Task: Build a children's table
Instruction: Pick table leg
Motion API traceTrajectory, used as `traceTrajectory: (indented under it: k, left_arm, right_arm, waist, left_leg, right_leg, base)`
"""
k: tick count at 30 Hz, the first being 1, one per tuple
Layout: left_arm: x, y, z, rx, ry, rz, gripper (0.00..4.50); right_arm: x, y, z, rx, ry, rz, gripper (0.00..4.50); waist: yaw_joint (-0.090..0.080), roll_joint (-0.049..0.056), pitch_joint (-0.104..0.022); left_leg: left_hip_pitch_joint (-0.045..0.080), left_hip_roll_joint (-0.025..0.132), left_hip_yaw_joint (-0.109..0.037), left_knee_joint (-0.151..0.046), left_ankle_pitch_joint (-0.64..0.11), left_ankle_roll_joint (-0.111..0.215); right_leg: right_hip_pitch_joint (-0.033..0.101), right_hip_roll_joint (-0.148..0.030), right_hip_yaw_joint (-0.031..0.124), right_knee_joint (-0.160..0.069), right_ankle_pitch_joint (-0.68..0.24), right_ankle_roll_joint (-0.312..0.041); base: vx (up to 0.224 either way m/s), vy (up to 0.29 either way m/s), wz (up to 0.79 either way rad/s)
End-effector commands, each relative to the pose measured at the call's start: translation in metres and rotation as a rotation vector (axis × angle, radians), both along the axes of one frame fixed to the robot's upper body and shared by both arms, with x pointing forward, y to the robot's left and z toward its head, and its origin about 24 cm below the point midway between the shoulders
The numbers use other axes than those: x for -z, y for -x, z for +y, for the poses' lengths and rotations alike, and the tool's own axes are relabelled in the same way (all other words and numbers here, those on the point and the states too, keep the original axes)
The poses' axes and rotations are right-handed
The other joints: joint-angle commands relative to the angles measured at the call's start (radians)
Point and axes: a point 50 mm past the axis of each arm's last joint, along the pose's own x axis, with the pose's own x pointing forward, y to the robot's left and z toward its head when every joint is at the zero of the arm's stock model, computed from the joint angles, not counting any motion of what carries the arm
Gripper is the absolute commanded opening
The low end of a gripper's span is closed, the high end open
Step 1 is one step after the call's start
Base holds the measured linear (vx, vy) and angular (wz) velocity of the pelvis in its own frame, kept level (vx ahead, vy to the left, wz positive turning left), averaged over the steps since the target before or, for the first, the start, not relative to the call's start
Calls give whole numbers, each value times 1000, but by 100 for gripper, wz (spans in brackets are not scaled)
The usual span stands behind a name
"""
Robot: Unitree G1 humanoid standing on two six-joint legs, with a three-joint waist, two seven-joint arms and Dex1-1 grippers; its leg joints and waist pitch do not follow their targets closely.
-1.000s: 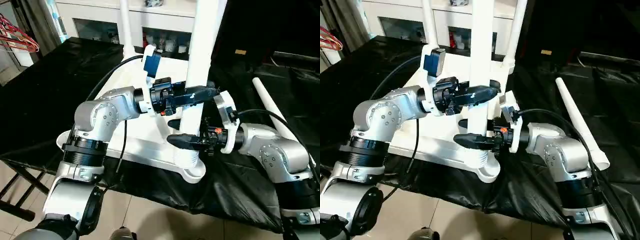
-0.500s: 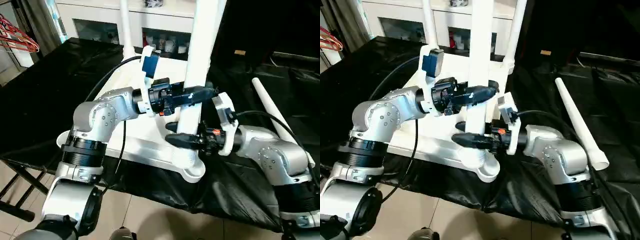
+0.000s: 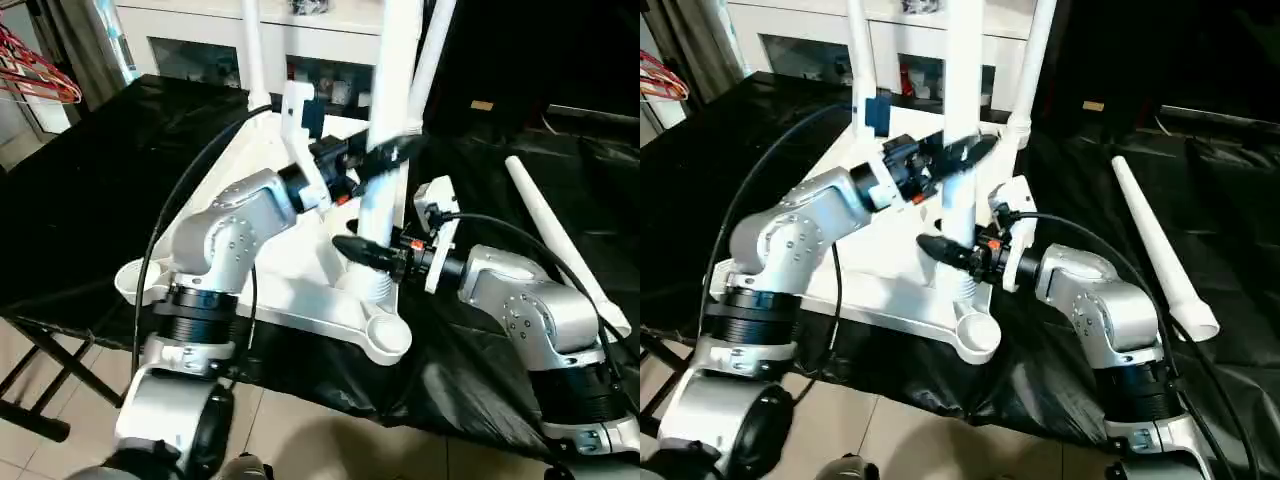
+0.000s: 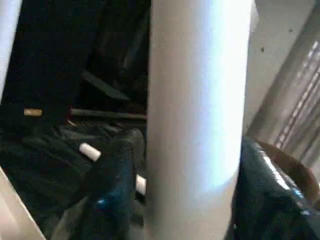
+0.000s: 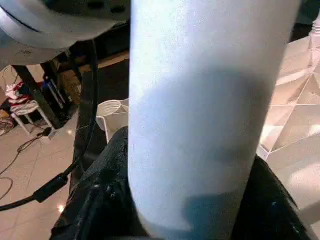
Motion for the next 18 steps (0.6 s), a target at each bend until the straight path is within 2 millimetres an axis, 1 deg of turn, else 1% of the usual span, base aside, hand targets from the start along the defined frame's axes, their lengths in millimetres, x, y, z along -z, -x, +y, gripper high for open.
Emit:
traceTrajectory:
  k: [1, 6, 8, 9, 10, 12, 13, 14, 16, 17, 18]
  left_arm:
    - [-8, -1, 3, -41, 22, -27, 230]
    - [-7, 0, 2, -55, 20, -17, 192]
    - [-8, 1, 1, -55, 19, -12, 187]
    - [-8, 2, 0, -50, 18, -14, 185]
    - [-8, 3, -1, -38, 14, -20, 185]
    - [-8, 4, -1, -30, 5, -26, 184]
    - [-8, 6, -3, -10, -19, -46, 183]
    - [-8, 6, -4, -6, -25, -51, 183]
    - [-8, 9, -7, 21, -72, -93, 182]
    - [-8, 10, -8, 26, -83, -97, 182]
    - [-8, 9, -9, 31, -87, -97, 182]
  right_arm:
    - [-11, -3, 2, 5, 8, -69, 191]
    - [-10, -4, 2, 20, 34, -84, 191]
    - [-9, -5, 1, 33, 41, -81, 191]
    - [-9, -5, 0, 31, 36, -70, 247]
    - [-9, -6, -2, 26, 20, -56, 261]
    - [-10, -6, -3, 25, 15, -52, 261]
    - [-10, -6, -5, 16, 25, -54, 286]
    - [-10, -6, -5, 16, 30, -54, 286]
    - [-9, -7, -8, 21, 70, -57, 299]
    - [-8, -7, -10, 21, 90, -59, 307]
    - [-8, -7, -11, 14, 106, -60, 311]
  waist:
    - [-3, -20, -80]
    - [-3, -19, -80]
    - [-4, -19, -80]
    - [-4, -19, -81]
    - [-4, -18, -80]
    - [-5, -19, -79]
    - [-4, -20, -80]
    - [-4, -20, -80]
    - [-3, -20, -80]
    - [-4, -23, -80]
    - [-3, -21, -80]
  left_leg:
    - [12, 9, 1, -62, -128, 11]
    - [12, 9, 1, -61, -127, 14]
    - [12, 9, 1, -62, -128, 14]
    - [12, 9, 1, -61, -127, 15]
    - [12, 9, 1, -61, -130, 15]
    - [12, 8, 2, -61, -131, 16]
    - [13, 9, 1, -62, -131, 15]
    - [12, 9, 1, -62, -129, 16]
    - [13, 10, 1, -61, -118, 18]
    - [12, 9, 1, -61, -116, 18]
    - [13, 10, 1, -62, -117, 16]
  right_leg:
    - [61, -49, 32, -71, -166, -164]
    - [61, -49, 32, -70, -160, -164]
    - [61, -48, 32, -70, -165, -163]
    - [61, -48, 32, -70, -162, -164]
    - [61, -47, 31, -70, -159, -165]
    - [61, -47, 32, -71, -162, -164]
    - [61, -47, 32, -71, -170, -160]
    - [61, -47, 32, -70, -168, -160]
    - [60, -47, 32, -69, -153, -158]
    - [61, -46, 32, -68, -151, -158]
    - [61, -47, 32, -69, -155, -158]
  base:
    - [0, 0, 0]
    - [0, 0, 0]
    - [0, 0, 0]
    - [0, 0, 0]
    - [0, 0, 0]
    - [0, 0, 0]
    - [0, 0, 0]
    - [0, 0, 0]
    - [0, 0, 0]
    - [0, 0, 0]
    - [0, 0, 0]
